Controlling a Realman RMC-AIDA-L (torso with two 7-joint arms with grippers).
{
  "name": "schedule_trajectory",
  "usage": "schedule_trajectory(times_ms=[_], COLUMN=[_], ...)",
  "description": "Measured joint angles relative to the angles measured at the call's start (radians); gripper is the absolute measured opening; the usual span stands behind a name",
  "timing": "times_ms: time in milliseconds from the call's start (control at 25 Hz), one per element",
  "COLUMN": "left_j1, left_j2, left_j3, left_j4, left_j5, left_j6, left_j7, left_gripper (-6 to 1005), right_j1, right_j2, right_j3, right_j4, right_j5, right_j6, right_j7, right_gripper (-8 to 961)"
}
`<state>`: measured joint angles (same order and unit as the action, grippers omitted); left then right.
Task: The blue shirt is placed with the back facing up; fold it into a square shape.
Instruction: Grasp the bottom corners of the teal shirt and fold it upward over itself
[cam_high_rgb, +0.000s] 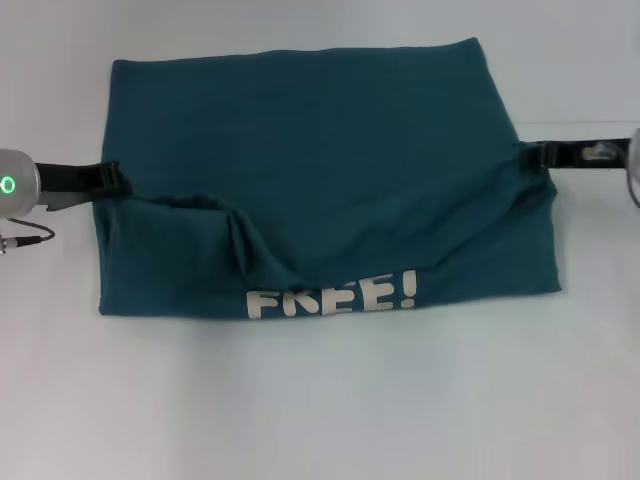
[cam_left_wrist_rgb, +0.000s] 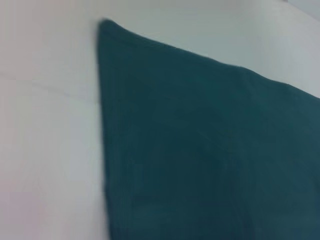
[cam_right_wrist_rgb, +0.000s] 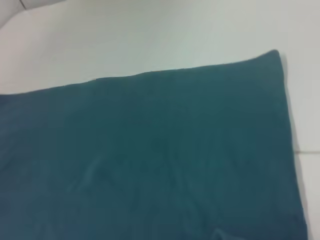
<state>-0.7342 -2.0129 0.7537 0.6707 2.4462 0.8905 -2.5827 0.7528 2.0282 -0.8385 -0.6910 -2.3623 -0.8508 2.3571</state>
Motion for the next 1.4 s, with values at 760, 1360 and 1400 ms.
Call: schedule_trajectory(times_ms=[760,1360,1400], left_j1=[-0.071,-0.095,-0.096], left_j2=[-0.007,-0.006,-0.006], left_j3=[0.017,0.021,0.021], left_j4=[-0.073,-0.08,-0.08], left_j5=[0.119,0.122,0.122], left_j6=[-0.281,-0.337,-0.337], left_j7=[-0.001,0.007,0.008], left_gripper=[10,41,43], right_j1=[0.144,0.205,0.205], right_j2=[-0.006,0.006,0.006], right_j3=[-0.093,-0.086,-0.087], right_j4=[0.14,0.196,0.198], right_j5=[-0.083,-0.181,-0.182], right_j6=[0.352,0.44,0.44], right_j7=[0.005,0.031,0.032], right_gripper=[149,170,172])
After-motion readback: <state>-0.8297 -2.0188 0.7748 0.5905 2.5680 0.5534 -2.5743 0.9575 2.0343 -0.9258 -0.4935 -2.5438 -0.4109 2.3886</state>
